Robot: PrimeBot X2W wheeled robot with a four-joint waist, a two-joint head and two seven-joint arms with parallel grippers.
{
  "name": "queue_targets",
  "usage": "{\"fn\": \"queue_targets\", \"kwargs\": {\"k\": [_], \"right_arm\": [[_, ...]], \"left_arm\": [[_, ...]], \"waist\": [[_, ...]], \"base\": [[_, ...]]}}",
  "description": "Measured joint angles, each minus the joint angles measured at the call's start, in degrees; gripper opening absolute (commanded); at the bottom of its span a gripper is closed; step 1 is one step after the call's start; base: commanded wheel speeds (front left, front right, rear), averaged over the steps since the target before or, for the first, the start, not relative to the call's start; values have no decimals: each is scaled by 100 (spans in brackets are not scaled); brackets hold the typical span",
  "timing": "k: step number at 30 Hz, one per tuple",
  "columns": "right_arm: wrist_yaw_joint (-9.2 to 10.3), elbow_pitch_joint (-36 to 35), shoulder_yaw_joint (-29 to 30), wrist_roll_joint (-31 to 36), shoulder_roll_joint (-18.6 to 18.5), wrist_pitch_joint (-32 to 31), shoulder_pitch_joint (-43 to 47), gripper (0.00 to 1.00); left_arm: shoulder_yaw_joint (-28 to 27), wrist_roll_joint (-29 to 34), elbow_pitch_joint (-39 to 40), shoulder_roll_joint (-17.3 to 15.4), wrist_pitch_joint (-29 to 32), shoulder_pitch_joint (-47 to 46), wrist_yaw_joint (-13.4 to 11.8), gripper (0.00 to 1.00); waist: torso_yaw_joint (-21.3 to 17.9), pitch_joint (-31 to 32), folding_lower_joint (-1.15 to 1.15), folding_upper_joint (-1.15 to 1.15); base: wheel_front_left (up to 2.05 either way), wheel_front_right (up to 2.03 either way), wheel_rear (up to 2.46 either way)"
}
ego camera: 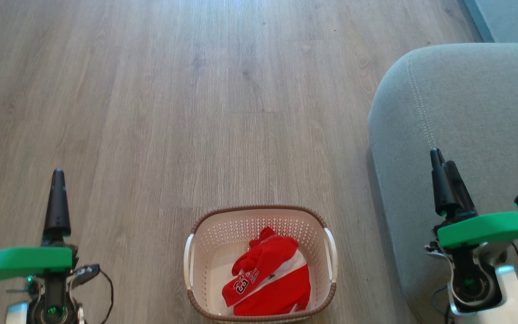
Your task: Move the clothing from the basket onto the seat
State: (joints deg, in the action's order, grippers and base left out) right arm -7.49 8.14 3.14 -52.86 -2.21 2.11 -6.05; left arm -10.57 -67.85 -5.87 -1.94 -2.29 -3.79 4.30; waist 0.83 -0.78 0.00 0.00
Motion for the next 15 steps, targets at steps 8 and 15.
{"fn": "queue_targets", "kwargs": {"k": [8, 15], "right_arm": [[0, -156, -183, 912, 0, 154, -52, 100], [0, -201, -297, 1459, 0, 246, -69, 100]], "left_arm": [[399, 1116, 576, -1, -134, -4, -361, 100], [880, 1987, 853, -5, -214, -3, -677, 100]], "waist": [[27, -4, 0, 0], [56, -7, 0, 0]], "base": [[0, 0, 0], [0, 0, 0]]}}
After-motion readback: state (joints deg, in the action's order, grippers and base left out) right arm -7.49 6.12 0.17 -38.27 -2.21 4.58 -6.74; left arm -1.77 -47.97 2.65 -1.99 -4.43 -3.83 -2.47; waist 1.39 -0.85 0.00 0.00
